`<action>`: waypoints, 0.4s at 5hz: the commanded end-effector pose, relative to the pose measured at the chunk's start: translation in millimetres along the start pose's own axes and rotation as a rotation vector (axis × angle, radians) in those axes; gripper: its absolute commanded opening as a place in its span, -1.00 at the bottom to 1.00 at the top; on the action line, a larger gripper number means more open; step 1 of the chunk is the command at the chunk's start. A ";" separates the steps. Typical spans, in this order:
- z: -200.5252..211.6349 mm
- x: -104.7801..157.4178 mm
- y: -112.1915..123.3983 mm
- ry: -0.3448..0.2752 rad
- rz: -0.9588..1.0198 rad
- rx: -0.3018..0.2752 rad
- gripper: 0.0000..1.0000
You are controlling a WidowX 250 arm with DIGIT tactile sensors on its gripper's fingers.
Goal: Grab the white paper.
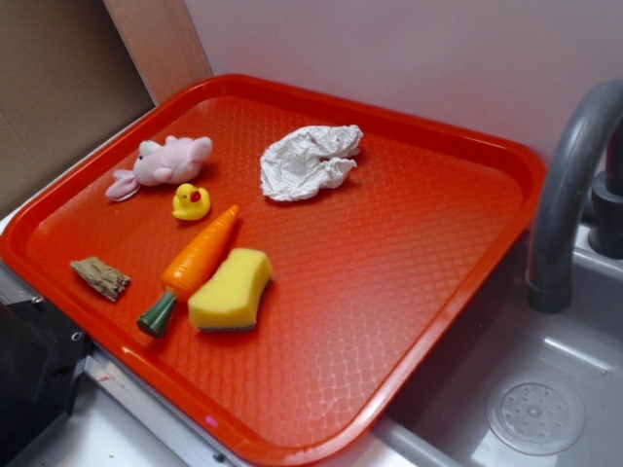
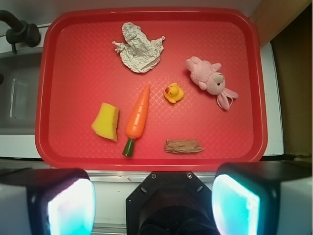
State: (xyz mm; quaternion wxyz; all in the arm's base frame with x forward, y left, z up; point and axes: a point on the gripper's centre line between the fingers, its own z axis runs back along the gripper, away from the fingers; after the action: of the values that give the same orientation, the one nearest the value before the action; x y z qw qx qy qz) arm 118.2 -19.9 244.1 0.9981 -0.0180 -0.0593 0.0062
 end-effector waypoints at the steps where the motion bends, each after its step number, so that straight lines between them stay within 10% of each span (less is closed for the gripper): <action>1: 0.0 0.0 0.0 0.000 0.000 0.000 1.00; 2: -6.9 39.4 -1.3 -0.082 -0.096 0.036 1.00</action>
State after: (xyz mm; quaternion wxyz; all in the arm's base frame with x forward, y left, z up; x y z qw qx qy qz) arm 156.9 -18.9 230.6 0.9963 0.0068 -0.0795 -0.0333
